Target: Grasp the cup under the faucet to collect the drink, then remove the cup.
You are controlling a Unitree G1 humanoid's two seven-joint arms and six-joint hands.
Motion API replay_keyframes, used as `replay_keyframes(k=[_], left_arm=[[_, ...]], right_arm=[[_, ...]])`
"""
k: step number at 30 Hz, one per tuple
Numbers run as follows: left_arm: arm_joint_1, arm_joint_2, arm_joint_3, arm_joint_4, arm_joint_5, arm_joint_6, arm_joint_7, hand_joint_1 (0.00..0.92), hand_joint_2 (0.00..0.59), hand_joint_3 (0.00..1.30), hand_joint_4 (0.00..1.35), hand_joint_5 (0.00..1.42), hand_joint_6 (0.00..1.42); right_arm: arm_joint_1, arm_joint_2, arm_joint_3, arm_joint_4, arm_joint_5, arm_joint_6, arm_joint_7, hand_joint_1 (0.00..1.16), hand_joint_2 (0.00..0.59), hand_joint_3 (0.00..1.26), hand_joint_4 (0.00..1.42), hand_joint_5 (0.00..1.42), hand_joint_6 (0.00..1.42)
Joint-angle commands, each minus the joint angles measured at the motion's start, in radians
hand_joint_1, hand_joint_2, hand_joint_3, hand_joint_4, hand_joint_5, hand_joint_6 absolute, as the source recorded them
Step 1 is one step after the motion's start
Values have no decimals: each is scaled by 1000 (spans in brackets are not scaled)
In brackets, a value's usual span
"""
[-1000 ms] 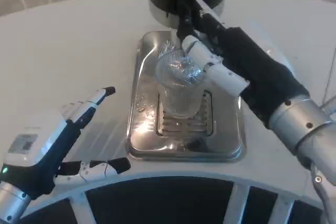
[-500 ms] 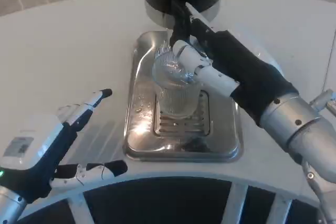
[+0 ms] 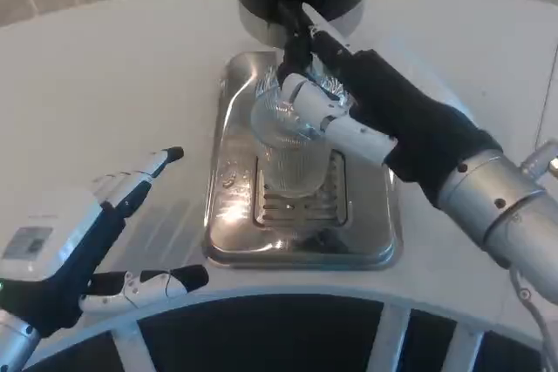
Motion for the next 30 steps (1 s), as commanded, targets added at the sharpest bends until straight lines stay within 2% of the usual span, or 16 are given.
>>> replay_keyframes(k=[1, 8, 15, 20, 25, 30], left_arm=[[20, 5, 8, -11, -8, 9, -15, 112, 72, 105, 54, 143, 237], [22, 3, 11, -12, -13, 10, -20, 111, 72, 105, 61, 142, 237], [23, -1, 16, -10, -25, 11, -26, 111, 72, 111, 62, 142, 237], [23, -14, 24, -12, -74, 25, -52, 107, 62, 72, 27, 154, 237], [14, -56, 47, -16, -197, 72, -118, 140, 31, 2, 0, 167, 266], [-6, -96, 60, -32, -264, 109, -167, 158, 20, 0, 0, 172, 282]], right_arm=[[-38, -26, 54, -41, -10, -48, 28, 155, 555, 0, 0, 0, 1], [-68, -81, 99, -49, -61, -69, 50, 149, 550, 0, 0, 0, 0], [-78, -109, 117, -57, -86, -72, 86, 143, 542, 0, 0, 0, 0], [-76, -112, 112, -66, -88, -64, 101, 140, 540, 0, 0, 0, 0], [-68, -114, 108, -79, -92, -54, 109, 138, 539, 0, 0, 0, 0], [-61, -113, 110, -90, -102, -47, 116, 135, 539, 0, 0, 0, 0]])
